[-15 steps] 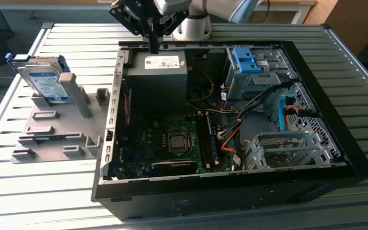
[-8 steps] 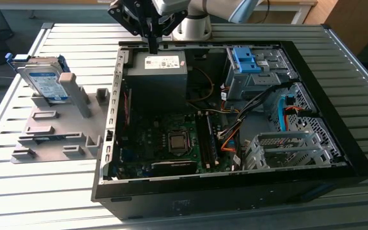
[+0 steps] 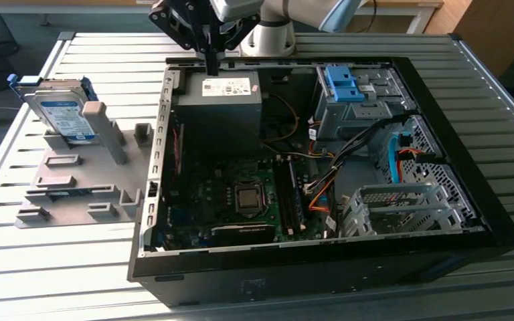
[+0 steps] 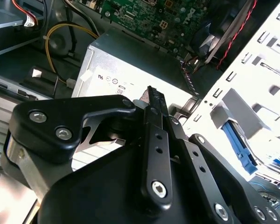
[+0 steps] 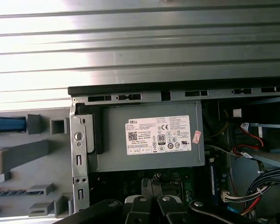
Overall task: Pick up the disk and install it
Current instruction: 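Reach for the disk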
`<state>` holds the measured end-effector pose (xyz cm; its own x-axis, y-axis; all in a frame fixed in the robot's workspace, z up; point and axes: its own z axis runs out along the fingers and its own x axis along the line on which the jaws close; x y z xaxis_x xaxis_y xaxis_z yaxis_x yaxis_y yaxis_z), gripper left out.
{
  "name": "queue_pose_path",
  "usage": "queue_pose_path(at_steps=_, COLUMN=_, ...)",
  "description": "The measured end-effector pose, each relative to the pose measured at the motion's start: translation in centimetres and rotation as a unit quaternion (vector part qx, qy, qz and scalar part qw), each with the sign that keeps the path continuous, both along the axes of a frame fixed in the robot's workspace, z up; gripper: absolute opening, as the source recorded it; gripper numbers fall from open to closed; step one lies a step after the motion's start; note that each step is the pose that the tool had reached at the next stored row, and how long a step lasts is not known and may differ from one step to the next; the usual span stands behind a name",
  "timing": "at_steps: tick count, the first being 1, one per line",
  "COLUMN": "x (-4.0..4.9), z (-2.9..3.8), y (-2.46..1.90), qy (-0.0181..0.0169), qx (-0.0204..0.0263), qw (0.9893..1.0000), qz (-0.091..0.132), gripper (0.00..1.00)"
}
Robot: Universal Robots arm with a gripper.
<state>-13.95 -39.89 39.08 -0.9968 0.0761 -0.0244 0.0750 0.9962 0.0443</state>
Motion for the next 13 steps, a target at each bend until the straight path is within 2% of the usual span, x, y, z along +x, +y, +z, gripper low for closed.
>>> queue_pose_path(at_steps=13, x=-0.27, z=-0.05, y=0.00, qy=0.0000, qx=0.0000, qw=1.0000, qz=0.000, gripper=0.11)
